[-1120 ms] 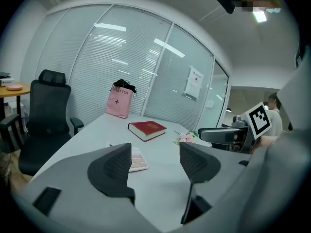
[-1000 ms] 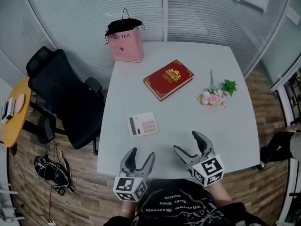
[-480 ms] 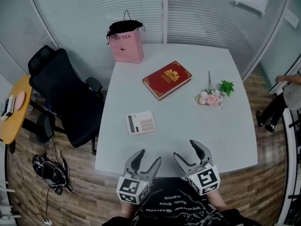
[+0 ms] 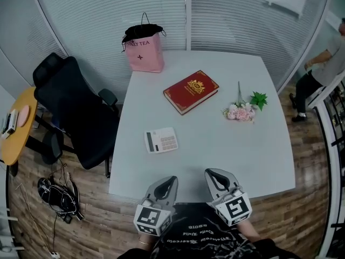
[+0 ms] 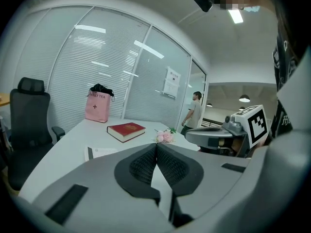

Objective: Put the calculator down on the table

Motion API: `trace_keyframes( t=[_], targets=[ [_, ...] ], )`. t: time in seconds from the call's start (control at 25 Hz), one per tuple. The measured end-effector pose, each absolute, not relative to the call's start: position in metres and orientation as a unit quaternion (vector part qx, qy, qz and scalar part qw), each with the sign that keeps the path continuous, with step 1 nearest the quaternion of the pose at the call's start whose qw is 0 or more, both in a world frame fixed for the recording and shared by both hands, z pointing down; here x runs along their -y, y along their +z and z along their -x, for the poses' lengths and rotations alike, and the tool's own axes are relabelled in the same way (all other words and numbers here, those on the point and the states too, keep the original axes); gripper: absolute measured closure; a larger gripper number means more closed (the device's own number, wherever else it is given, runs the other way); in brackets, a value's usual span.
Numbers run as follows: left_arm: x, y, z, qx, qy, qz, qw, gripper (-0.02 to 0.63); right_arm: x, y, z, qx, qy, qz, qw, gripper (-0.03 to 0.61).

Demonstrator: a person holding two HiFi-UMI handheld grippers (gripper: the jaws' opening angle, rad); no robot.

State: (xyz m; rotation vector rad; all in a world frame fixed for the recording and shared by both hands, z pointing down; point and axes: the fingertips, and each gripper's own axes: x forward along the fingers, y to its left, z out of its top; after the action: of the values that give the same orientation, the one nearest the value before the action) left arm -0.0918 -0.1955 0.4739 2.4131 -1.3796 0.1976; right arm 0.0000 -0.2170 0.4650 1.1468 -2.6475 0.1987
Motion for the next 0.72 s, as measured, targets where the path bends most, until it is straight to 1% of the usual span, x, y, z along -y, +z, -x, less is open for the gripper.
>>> trace_keyframes(
  t=[0.24, 0.72],
  targets=[
    [0.196, 0.472, 0.091, 0.484, 0.054, -0.852, 0.195, 0.594, 0.223, 0.464, 0.001, 0.915, 0.001, -0.384, 0.121, 0.571],
    [0.204, 0.472, 0.089, 0.484, 0.063, -0.852, 0.192, 0.594, 0.233, 0.464, 0.0, 0.914, -0.012, -0.379, 0.141, 0.571]
  ],
)
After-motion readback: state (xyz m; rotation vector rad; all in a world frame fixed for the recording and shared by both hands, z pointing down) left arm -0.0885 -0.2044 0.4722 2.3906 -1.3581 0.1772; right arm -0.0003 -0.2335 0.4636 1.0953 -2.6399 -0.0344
